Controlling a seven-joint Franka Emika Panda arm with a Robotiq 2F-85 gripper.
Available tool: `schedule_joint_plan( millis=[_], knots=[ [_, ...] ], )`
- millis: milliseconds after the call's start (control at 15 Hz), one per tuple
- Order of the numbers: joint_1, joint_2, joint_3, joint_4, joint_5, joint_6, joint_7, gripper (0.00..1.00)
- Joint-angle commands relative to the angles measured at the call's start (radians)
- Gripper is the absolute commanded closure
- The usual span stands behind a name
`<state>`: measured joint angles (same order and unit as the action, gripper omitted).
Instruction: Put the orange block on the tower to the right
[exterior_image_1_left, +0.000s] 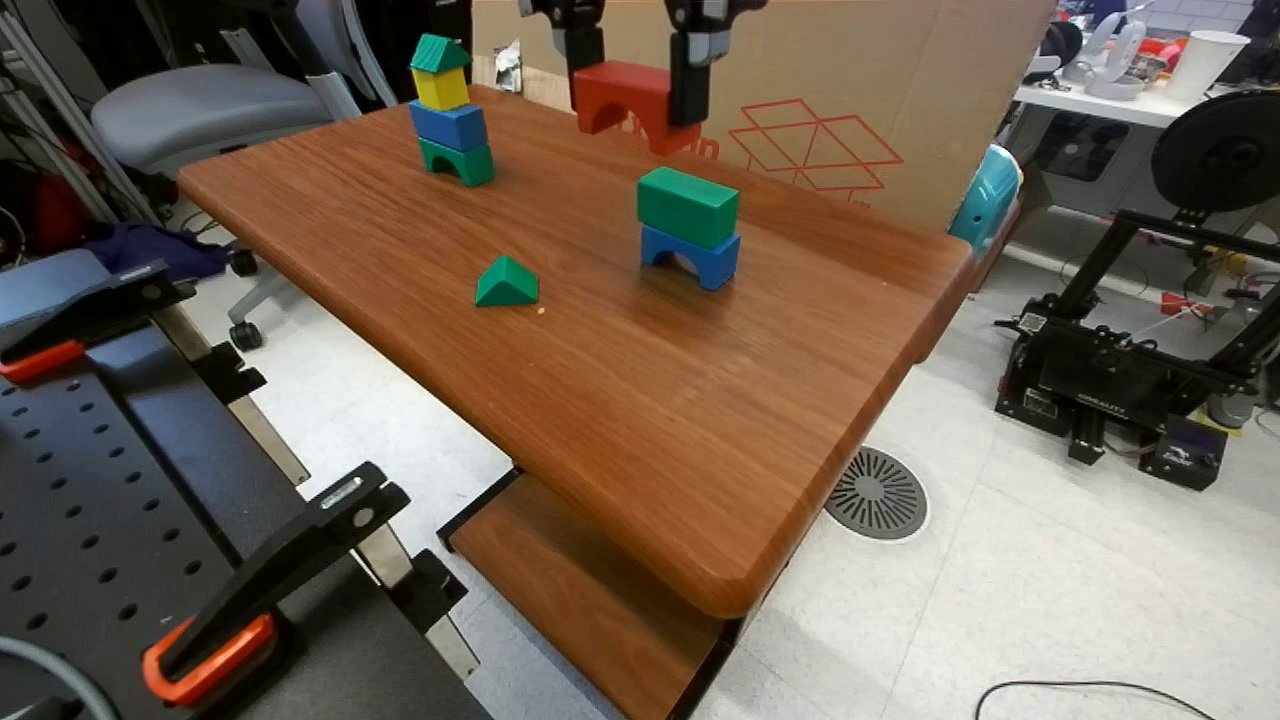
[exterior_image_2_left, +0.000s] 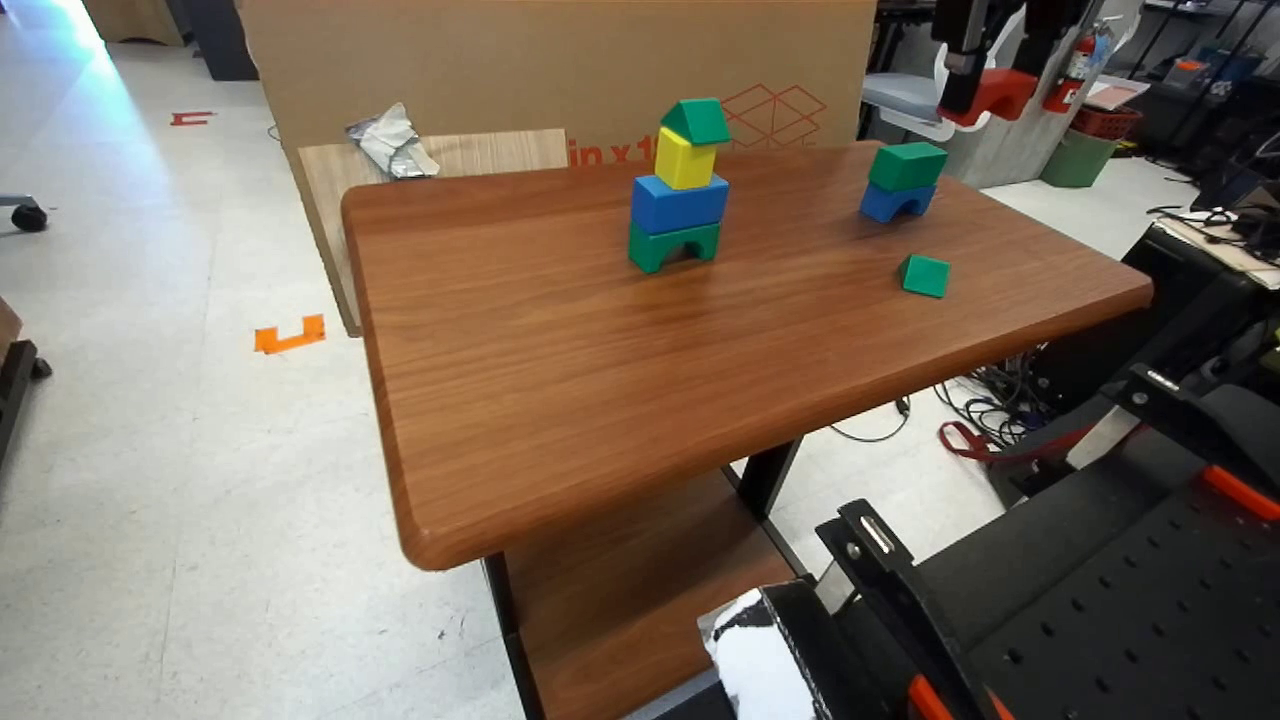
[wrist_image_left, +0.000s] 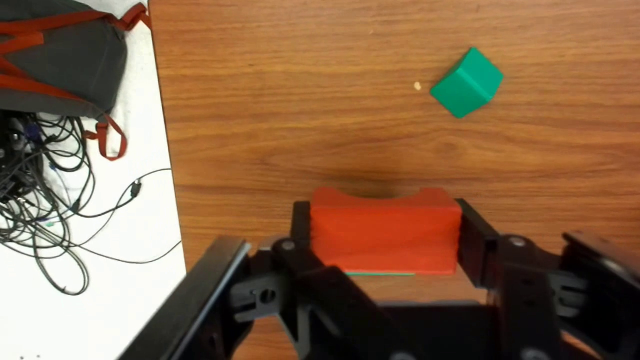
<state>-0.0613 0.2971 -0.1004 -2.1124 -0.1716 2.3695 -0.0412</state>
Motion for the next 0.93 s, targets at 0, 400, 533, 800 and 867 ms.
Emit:
schedule_joint_plan(
  millis=[0, 400, 533, 800, 867],
  knots=[
    [-0.028, 0.067, 0.004, 0.08, 0.027, -0.035, -0.038, 0.58],
    [-0.069, 0.114, 0.003, 0.158, 0.037, -0.073, -0.082, 0.58],
    [-0.078, 0.127, 0.003, 0.183, 0.036, -0.091, -0.09, 0.58],
    [-0.077, 0.151, 0.009, 0.217, 0.035, -0.125, -0.089, 0.58],
    [-0.076, 0.156, 0.011, 0.223, 0.037, -0.129, -0.09, 0.58]
  ],
)
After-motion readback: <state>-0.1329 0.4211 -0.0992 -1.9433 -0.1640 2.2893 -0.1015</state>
